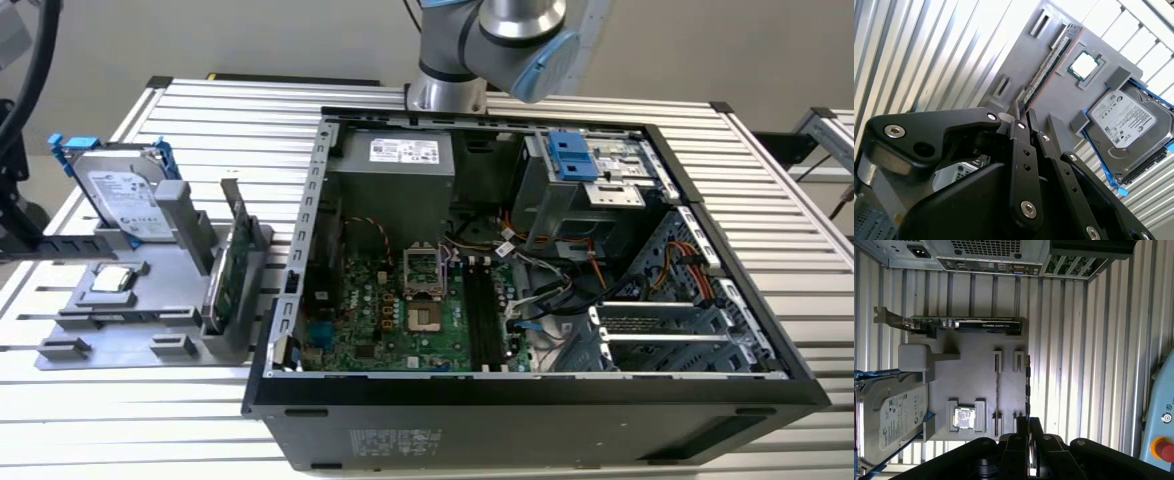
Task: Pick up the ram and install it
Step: 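Pick up the ram and move it above insertion slot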
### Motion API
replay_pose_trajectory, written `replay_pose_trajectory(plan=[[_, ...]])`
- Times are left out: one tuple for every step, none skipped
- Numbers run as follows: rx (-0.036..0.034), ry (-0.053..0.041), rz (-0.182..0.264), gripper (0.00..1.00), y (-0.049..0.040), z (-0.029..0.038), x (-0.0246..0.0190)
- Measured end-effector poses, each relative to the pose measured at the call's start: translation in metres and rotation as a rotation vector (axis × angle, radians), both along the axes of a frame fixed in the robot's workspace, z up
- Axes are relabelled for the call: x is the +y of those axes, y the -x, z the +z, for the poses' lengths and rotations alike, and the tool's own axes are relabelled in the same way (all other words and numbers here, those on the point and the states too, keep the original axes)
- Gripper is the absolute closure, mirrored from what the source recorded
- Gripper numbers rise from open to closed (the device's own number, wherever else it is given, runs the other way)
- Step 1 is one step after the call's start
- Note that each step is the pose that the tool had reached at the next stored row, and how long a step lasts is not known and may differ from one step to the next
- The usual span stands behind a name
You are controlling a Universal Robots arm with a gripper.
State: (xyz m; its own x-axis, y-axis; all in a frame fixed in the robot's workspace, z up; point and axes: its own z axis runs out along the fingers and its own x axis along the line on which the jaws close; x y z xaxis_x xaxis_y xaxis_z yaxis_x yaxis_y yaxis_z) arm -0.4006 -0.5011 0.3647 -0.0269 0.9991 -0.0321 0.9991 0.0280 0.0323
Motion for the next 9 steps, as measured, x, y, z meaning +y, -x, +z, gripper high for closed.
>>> replay_pose_trajectory(plan=[[-0.0001, 0.0, 0.0, 1.0, 0.0, 0.0005, 0.0], [0.0, 0.0, 0.0, 1.0, 0.0, 0.001, 0.0], [0.0, 0.0, 0.0, 1.0, 0.0, 0.0015, 0.0], [0.0, 0.0, 0.0, 1.0, 0.0, 0.0019, 0.0], [0.0, 0.0, 0.0, 1.0, 0.0, 0.0024, 0.0], [0.0, 0.0, 0.0, 1.0, 0.0, 0.0028, 0.0], [0.0, 0.0, 0.0, 1.0, 0.0, 0.0032, 0.0], [0.0, 0.0, 0.0, 1.0, 0.0, 0.0037, 0.0], [0.0, 0.0, 0.0, 1.0, 0.0, 0.004, 0.0]])
